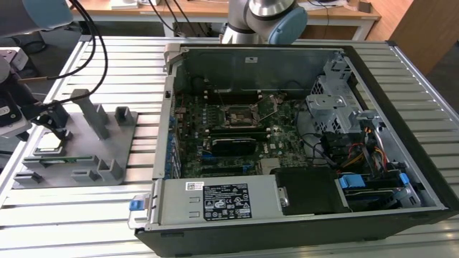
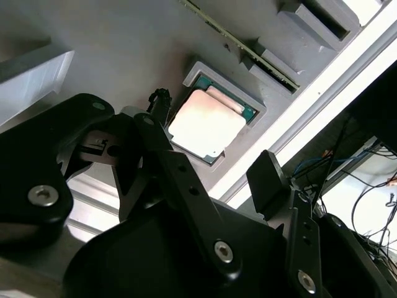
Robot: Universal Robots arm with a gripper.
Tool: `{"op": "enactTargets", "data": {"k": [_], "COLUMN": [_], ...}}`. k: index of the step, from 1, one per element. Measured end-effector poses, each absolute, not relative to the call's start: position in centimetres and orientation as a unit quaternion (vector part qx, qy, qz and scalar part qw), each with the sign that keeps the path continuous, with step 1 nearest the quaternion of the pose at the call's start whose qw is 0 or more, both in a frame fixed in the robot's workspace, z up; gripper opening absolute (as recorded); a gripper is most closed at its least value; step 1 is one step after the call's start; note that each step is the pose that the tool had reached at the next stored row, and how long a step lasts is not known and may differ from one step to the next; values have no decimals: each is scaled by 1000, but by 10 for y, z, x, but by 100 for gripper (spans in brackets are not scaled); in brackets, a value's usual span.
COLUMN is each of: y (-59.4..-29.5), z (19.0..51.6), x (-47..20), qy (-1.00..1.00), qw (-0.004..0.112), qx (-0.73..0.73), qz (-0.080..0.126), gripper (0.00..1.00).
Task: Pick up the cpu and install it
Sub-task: 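Pick up the cpu and move it towards the insertion slot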
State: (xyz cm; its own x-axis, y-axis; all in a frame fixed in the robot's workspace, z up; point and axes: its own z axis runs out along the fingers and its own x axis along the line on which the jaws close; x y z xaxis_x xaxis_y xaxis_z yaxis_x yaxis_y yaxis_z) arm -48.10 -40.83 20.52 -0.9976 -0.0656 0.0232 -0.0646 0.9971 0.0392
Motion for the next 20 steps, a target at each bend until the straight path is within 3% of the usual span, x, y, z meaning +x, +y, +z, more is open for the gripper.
{"op": "enactTargets", "data": {"k": [20], "y": [-401], "z": [189], "x": [-481], "qy": [-999], "qw": [13], "qx": [24], "qz": [-19], "gripper": [76]}}
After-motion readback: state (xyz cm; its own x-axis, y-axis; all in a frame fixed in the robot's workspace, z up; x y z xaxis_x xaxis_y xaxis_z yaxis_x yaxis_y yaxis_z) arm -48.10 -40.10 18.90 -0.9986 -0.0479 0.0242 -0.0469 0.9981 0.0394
